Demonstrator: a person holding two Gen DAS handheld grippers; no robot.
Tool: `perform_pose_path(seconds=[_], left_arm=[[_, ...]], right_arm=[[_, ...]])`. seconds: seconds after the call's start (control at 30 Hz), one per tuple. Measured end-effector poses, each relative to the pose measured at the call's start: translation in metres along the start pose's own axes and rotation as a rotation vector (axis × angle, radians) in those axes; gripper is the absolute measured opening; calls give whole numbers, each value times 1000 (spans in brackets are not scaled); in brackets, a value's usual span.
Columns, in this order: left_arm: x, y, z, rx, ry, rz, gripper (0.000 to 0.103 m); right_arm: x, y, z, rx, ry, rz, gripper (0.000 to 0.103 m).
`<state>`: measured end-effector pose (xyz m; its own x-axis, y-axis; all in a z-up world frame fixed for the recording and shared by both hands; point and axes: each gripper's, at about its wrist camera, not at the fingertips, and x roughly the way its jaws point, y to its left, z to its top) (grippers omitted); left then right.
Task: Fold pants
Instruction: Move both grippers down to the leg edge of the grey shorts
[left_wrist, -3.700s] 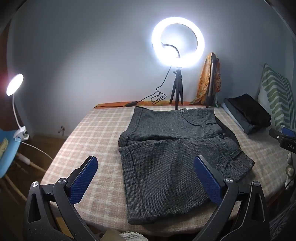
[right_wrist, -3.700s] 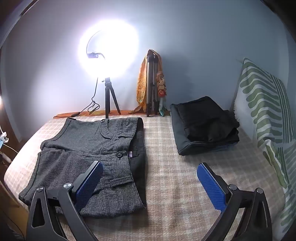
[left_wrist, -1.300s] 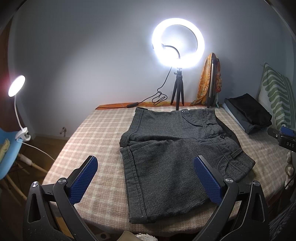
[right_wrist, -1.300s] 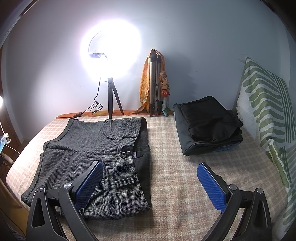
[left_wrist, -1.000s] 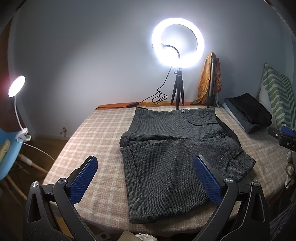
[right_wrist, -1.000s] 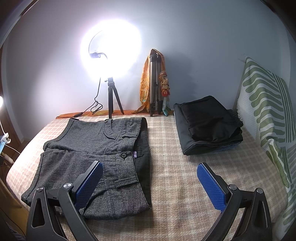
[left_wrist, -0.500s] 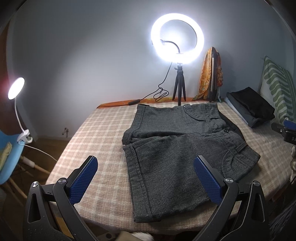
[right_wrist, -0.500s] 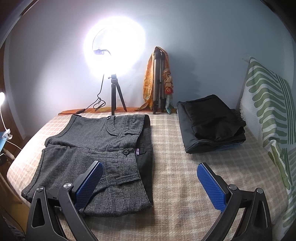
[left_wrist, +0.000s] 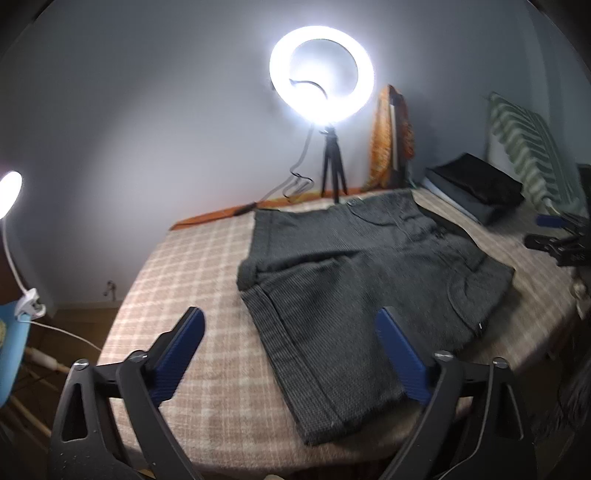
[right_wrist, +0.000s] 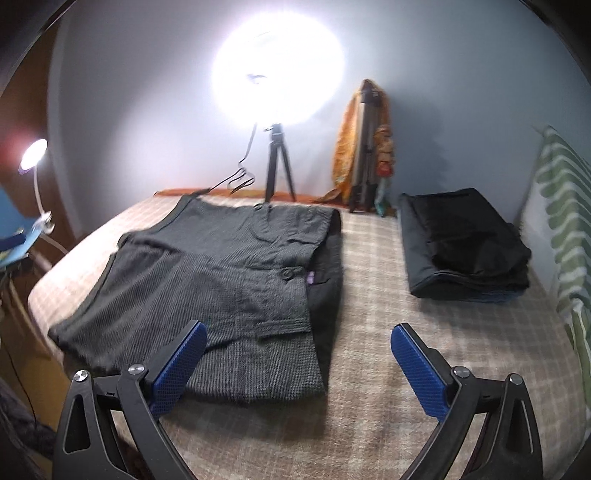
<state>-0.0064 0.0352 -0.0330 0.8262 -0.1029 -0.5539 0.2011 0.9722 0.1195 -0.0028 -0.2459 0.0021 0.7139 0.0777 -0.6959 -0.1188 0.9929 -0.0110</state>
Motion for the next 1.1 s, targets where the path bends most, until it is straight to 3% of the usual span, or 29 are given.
perform_pose_path(seconds=[0.07, 0.13, 0.17, 0.23, 0.3, 0.5, 0.63, 0.97, 1.1], left_arm=[[2, -1, -5, 22, 19, -10, 82], [5, -2, -13, 36, 49, -45, 69], [7, -1, -17, 34, 70, -76, 65], [12, 0, -27, 24, 115, -149, 46], [15, -3, -36, 28, 150, -193, 42], [18, -24, -53, 137, 210, -259, 41], [24, -30, -61, 183, 240, -275, 41], [33, -45, -83, 346, 263, -205, 41], [41, -46, -85, 378, 268, -175, 41]], right_arm=[[5, 2, -4, -26, 8, 21, 95], [10, 4, -8, -54, 24, 50, 92], [12, 5, -10, -66, 32, 64, 90], [16, 7, -14, -103, 49, 86, 88], [19, 11, -19, -159, 62, 99, 83], [31, 25, -34, -301, 130, 161, 72], [39, 33, -43, -375, 163, 164, 71], [54, 51, -58, -509, 190, 145, 71], [65, 53, -58, -542, 205, 73, 71]])
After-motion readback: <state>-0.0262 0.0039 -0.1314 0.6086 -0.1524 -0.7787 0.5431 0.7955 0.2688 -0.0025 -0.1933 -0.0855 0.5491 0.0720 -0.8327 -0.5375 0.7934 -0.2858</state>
